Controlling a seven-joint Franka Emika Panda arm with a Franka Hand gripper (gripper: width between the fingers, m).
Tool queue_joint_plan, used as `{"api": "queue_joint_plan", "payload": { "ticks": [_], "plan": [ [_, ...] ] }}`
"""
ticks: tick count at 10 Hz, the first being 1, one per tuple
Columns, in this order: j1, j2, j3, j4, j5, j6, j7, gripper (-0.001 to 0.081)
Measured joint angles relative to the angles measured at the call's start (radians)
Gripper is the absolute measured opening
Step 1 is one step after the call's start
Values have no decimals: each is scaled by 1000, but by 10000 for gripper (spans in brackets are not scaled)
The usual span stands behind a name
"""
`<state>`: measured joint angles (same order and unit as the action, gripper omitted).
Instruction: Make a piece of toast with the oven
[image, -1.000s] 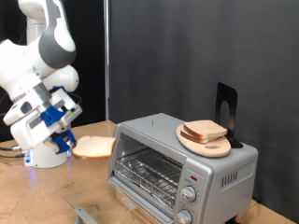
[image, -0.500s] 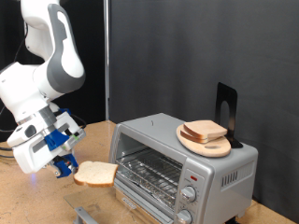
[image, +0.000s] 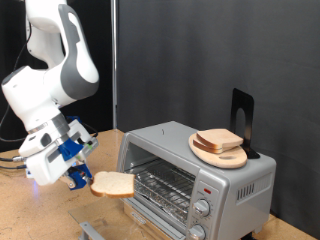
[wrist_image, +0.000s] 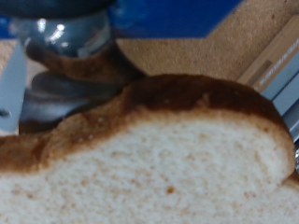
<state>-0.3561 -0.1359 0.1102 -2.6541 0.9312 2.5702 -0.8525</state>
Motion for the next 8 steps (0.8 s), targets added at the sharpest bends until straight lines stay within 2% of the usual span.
{"api": "queue_joint_plan", "payload": {
  "ticks": [3,7,8],
  "plan": [
    [19,39,53,36,-33,22,22,440],
    [35,64,122,37,-157,50,94,440],
    [41,64,138,35,-164,60,95,440]
  ]
}}
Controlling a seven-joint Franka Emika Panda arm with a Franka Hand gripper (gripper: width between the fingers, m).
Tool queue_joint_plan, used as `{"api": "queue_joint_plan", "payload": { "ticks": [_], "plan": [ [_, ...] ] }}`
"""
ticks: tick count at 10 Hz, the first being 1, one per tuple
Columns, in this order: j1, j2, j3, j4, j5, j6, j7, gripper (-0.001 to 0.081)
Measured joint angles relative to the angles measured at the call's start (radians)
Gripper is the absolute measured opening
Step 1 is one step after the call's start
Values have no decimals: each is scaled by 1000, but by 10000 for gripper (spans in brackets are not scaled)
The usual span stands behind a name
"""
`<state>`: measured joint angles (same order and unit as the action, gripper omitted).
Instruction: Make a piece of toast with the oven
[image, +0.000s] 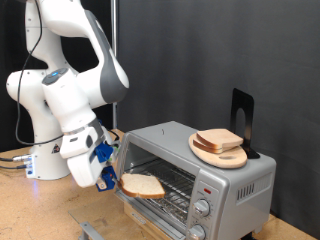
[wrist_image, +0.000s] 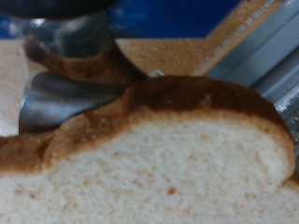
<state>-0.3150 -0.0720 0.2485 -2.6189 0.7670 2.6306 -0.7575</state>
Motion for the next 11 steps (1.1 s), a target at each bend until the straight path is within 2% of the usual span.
{"api": "queue_joint_plan", "payload": {
  "ticks": [3,5,8,11],
  "plan": [
    [27,-13,37,-2,3,16,-21,440],
    [32,-27,53,-13,-12,16,-16,440],
    [4,-42,48,-77,-132,16,-8,440],
    [-31,-57,31,-134,-163,16,-29,439]
  ]
}}
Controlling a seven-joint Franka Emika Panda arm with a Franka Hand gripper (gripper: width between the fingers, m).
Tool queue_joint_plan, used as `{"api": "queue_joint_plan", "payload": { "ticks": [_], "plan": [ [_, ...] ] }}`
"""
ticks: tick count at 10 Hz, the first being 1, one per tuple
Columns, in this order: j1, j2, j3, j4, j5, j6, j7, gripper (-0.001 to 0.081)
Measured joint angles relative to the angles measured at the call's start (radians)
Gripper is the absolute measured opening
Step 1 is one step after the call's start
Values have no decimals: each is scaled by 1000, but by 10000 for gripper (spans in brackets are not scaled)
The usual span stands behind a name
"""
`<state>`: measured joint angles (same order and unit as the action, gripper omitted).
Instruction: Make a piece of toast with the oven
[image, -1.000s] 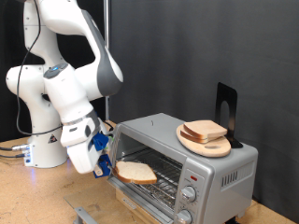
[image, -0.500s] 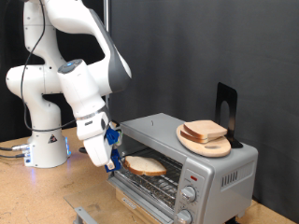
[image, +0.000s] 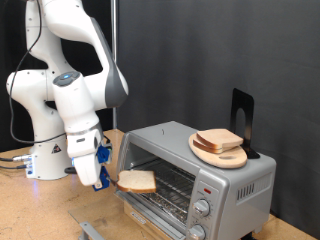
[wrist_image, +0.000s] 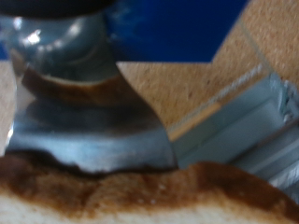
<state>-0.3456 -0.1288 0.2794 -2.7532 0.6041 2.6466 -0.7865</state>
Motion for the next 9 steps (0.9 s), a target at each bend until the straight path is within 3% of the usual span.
{"api": "queue_joint_plan", "payload": {
  "ticks": [4,9],
  "plan": [
    [-4,-37,-34,-18,47,-32,-55,435],
    [-5,-99,-46,12,42,-109,-25,419]
  ]
}}
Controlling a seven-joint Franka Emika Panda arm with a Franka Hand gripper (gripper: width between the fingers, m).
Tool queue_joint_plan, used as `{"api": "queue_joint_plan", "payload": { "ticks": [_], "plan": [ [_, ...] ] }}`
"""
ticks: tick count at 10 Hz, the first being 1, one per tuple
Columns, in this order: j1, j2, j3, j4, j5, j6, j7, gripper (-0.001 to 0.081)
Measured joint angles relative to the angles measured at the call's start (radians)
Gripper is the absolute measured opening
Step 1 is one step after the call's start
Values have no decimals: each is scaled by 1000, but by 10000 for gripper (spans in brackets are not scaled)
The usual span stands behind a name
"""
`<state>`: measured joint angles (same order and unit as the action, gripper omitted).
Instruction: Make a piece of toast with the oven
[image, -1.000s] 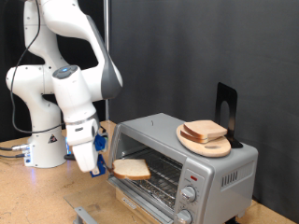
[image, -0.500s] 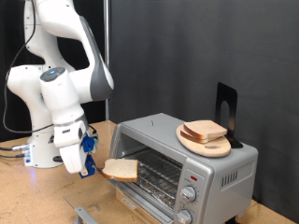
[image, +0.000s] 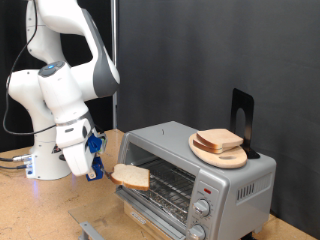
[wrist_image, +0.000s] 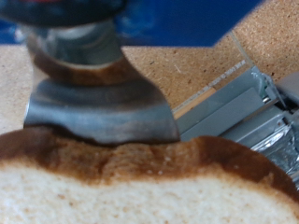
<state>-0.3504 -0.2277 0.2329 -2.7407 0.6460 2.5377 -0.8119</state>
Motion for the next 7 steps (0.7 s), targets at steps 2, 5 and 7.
{"api": "queue_joint_plan", "payload": {
  "ticks": [2,5,7],
  "plan": [
    [-1,2,14,18,-61,-4,93,416],
    [-4,40,47,49,-194,29,219,412],
    [-4,81,59,78,-235,66,250,405]
  ]
}}
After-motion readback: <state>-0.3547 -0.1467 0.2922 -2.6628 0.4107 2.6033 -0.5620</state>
